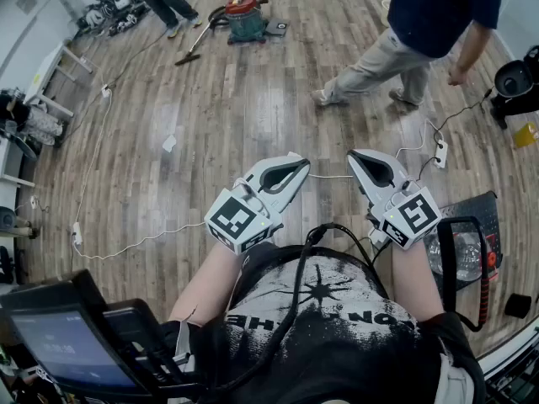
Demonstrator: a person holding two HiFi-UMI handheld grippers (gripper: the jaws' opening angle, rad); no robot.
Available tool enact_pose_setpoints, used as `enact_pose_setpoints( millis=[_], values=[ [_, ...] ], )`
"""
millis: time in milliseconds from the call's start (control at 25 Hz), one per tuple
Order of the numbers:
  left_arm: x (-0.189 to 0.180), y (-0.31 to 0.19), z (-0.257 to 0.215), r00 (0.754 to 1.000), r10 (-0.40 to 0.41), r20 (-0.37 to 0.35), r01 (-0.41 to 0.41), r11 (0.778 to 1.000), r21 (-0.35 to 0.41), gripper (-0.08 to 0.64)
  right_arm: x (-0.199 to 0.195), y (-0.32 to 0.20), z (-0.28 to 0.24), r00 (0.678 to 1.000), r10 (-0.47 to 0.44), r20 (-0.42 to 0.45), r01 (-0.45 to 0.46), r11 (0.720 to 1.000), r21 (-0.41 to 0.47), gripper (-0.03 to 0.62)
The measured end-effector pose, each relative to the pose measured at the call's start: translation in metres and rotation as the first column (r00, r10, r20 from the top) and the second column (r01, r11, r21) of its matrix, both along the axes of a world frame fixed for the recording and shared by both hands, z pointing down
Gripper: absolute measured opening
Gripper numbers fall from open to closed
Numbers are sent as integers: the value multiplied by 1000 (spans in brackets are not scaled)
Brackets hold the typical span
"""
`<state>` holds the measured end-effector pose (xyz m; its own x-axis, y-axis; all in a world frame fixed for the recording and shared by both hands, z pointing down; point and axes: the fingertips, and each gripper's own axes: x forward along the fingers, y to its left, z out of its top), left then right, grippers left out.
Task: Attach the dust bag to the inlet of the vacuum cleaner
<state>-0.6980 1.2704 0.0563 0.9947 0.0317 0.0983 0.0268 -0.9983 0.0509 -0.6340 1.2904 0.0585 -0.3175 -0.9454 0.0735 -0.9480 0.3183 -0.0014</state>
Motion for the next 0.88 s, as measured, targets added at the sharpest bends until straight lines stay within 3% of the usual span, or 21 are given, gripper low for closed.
enact_pose_setpoints(
  millis=[440,880],
  values=[
    [-1,5,5,1000,1,8,-1,1000,-9,-3,-5,4,2,1000,-17,1,17,1000,-3,2],
    [7,3,9,1000,-11,25,11,1000,-10,-3,0,3,6,996,-53,75,53,999,-3,5]
  ],
)
